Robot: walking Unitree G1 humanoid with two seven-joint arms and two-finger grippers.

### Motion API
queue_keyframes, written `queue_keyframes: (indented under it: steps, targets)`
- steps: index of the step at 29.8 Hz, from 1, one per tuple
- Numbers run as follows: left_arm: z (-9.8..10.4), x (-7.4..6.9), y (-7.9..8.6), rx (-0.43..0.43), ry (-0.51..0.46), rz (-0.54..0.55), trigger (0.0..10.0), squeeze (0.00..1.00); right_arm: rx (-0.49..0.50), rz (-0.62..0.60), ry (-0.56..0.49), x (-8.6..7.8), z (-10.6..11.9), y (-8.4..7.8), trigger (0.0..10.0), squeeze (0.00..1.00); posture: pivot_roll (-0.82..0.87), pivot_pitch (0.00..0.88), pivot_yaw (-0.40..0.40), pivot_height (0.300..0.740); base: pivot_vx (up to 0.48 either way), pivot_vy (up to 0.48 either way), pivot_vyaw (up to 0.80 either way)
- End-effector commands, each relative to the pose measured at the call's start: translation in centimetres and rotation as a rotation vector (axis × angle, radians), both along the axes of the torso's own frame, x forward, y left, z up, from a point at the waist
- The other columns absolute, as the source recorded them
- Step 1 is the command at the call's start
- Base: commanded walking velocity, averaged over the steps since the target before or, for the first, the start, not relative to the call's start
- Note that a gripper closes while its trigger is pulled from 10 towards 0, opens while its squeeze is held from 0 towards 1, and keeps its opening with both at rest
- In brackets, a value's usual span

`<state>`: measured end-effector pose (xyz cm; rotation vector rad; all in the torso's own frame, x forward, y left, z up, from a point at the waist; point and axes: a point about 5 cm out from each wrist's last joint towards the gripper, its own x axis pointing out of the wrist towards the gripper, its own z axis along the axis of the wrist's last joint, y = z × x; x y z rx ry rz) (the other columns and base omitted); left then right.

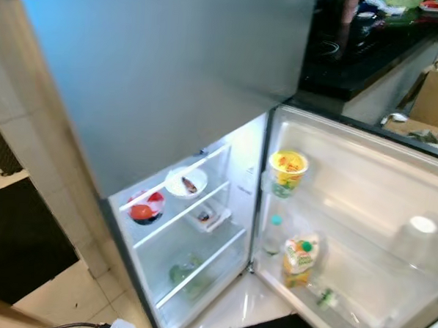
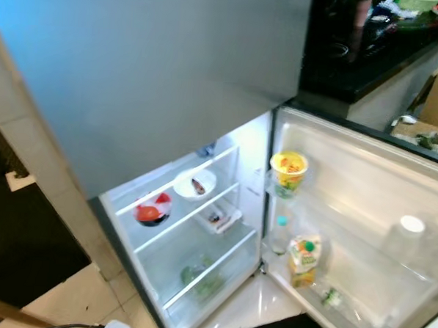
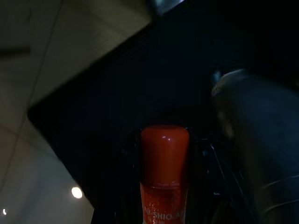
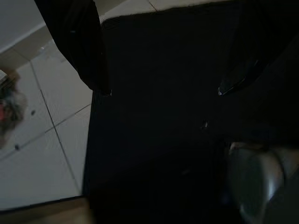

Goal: Restocking fridge

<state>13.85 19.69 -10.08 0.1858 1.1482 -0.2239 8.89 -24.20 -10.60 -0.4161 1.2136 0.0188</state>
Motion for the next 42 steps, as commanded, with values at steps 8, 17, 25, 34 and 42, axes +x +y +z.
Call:
queue_keyframes:
  steps: [8, 17, 25, 34, 42]
  targets:
    - [0.08, -0.04, 0.63, 0.02, 0.002, -0.007, 10.0, 0.0, 0.025, -0.012, 0.052, -1.23, -0.43, 0.55, 10.0, 0.0, -0.19, 0.011, 0.1, 0.74, 0.0, 0.0, -0.77]
    - [0.09, -0.05, 0.69, 0.021, 0.002, -0.01, 10.0, 0.0, 0.028, -0.016, 0.068, -1.58, -0.52, 0.6, 10.0, 0.0, -0.19, 0.012, 0.104, 0.74, 0.0, 0.0, -0.77]
    - [0.12, 0.04, 0.65, 0.02, 0.0, -0.013, 10.0, 0.0, 0.034, -0.018, 0.069, -1.47, -0.57, 0.89, 10.0, 0.0, -0.19, 0.013, 0.106, 0.74, 0.0, 0.0, -0.77]
    - [0.14, 0.12, 0.65, 0.024, 0.0, -0.014, 10.0, 0.0, 0.037, -0.018, 0.07, -1.37, -0.59, 1.01, 10.0, 0.0, -0.19, 0.01, 0.107, 0.74, 0.0, 0.0, -0.77]
    - [0.16, 0.25, 0.57, 0.026, -0.003, -0.013, 10.0, 0.0, 0.04, -0.015, 0.068, -1.17, -0.56, 1.06, 10.0, 0.0, -0.19, 0.007, 0.105, 0.74, 0.0, 0.0, -0.77]
